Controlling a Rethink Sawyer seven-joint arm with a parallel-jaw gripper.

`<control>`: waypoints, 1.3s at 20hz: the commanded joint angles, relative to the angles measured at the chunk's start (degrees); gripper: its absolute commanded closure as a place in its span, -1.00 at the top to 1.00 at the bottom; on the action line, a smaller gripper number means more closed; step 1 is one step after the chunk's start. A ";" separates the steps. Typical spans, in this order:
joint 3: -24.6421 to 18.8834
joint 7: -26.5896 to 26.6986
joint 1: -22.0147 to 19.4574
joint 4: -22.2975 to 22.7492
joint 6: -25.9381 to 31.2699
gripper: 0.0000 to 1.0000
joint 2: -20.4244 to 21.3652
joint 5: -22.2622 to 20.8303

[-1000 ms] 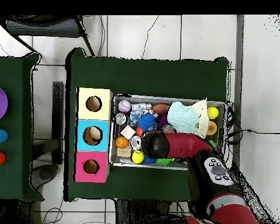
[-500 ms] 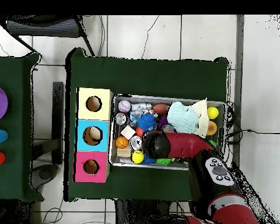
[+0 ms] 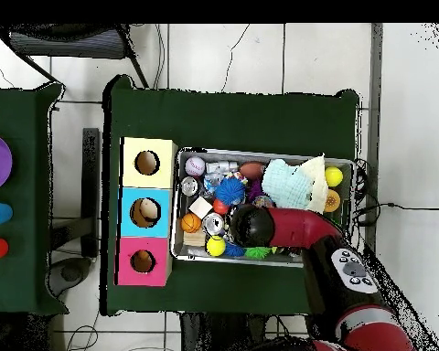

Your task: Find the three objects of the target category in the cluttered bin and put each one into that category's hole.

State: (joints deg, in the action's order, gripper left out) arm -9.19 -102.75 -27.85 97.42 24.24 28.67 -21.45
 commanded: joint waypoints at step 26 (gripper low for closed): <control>-11.74 -4.59 -13.49 19.23 -13.69 1.00 -6.94 1.16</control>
State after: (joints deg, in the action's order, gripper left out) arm -19.36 -102.75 -39.98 107.81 15.42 28.48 -15.69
